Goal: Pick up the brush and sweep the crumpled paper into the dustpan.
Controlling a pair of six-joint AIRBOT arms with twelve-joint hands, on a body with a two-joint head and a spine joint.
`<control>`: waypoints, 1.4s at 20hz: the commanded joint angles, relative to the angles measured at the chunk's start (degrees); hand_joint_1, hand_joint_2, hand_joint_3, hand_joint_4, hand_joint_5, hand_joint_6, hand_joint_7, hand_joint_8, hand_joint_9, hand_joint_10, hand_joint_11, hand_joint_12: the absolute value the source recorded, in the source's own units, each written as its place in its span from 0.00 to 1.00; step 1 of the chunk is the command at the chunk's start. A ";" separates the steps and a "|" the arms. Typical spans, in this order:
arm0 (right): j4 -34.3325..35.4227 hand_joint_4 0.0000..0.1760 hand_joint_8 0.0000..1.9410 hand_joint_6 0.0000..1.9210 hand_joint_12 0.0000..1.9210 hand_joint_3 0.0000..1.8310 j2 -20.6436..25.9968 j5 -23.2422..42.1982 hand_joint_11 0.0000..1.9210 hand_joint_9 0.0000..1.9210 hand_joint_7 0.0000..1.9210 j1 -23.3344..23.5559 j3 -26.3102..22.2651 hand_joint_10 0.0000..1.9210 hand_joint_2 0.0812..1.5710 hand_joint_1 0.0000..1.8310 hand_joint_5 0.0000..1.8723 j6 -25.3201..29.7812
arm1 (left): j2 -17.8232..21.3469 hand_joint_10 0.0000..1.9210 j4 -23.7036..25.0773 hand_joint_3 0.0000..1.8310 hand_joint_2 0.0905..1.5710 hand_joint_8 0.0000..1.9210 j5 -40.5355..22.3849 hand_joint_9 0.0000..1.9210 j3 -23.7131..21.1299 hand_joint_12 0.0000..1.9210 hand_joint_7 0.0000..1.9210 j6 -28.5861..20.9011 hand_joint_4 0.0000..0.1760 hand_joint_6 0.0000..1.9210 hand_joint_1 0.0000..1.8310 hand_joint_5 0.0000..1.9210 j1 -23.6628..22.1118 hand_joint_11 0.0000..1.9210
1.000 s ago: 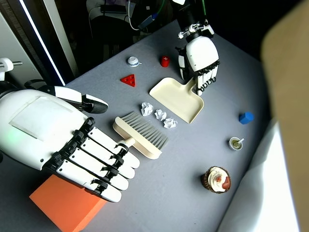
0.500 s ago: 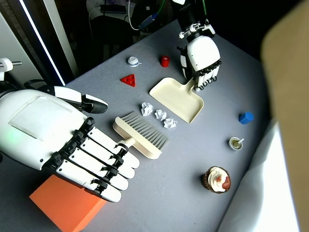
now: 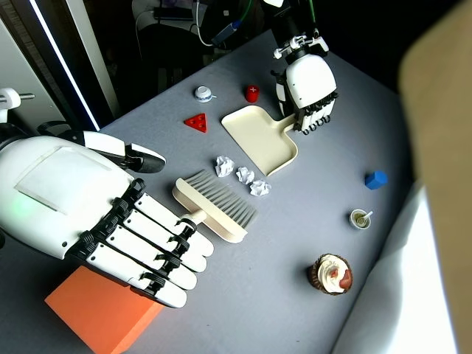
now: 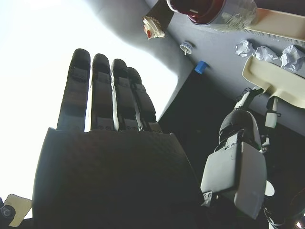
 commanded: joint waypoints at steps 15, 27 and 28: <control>-3.61 0.00 0.00 0.00 0.00 0.00 -1.04 -9.72 0.09 0.07 0.06 -0.06 -1.28 0.00 0.57 0.00 0.05 -12.44 | -1.24 0.00 1.66 0.00 0.61 0.00 1.07 0.51 3.18 0.11 0.52 1.98 0.00 0.00 0.62 0.51 -2.61 0.46; -5.23 0.00 0.00 0.00 0.01 0.00 -7.04 -17.08 0.11 0.09 0.08 -3.99 -1.68 0.00 0.56 0.00 0.06 -19.81 | -1.60 0.00 2.92 0.00 0.62 0.00 0.87 0.50 3.86 0.10 0.52 2.16 0.00 0.00 0.61 0.51 -4.77 0.46; -5.43 0.00 0.00 0.00 0.01 0.00 -7.45 -17.63 0.11 0.09 0.08 -4.19 -1.55 0.00 0.56 0.00 0.06 -19.82 | -1.61 0.00 2.95 0.00 0.61 0.00 0.87 0.51 3.91 0.10 0.53 2.21 0.00 0.00 0.62 0.51 -4.92 0.46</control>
